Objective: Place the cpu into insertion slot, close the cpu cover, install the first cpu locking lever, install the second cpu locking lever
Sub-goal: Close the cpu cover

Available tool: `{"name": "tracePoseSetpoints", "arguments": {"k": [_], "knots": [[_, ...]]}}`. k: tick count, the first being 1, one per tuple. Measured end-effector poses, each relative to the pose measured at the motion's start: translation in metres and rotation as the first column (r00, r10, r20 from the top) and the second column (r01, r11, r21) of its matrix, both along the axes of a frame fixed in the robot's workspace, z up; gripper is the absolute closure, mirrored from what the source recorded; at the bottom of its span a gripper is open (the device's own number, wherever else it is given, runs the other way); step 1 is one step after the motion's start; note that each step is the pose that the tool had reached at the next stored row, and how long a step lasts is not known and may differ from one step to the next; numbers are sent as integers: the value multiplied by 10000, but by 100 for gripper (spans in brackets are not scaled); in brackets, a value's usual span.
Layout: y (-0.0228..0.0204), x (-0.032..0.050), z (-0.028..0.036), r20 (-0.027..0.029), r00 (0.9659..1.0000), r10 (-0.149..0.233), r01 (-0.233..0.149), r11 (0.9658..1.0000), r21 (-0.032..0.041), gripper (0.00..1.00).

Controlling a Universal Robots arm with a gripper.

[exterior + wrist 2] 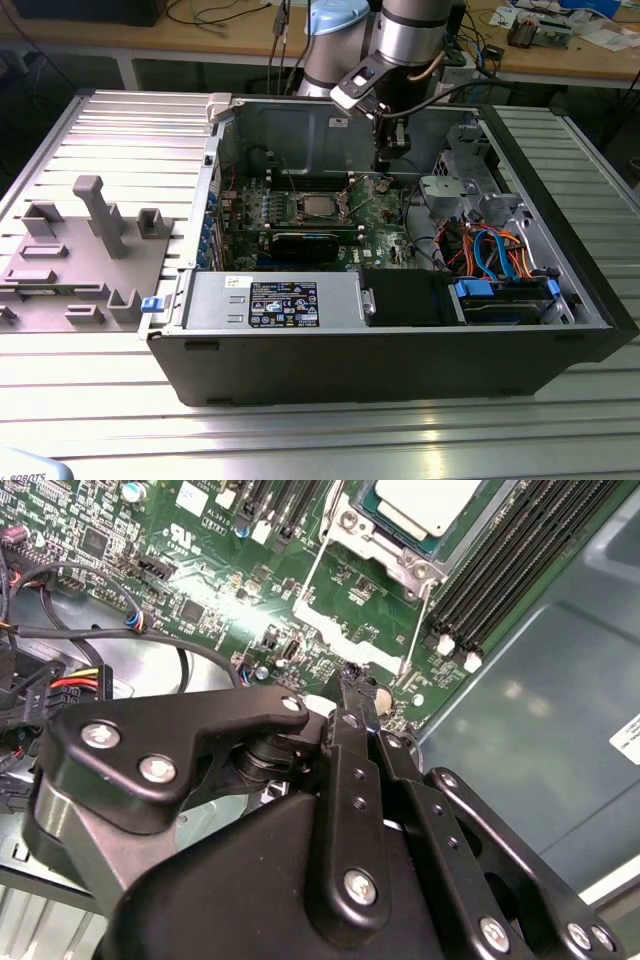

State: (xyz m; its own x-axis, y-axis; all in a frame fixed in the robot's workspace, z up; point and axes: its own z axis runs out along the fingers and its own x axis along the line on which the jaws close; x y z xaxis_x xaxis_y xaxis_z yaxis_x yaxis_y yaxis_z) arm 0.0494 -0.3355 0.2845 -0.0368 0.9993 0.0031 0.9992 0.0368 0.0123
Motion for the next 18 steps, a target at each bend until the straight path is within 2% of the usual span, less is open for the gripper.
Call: {"name": "tracePoseSetpoints", "arguments": {"k": [18], "knots": [[0, 57, -20, -1, 10000, 0, 0, 10000, 0, 89]]}}
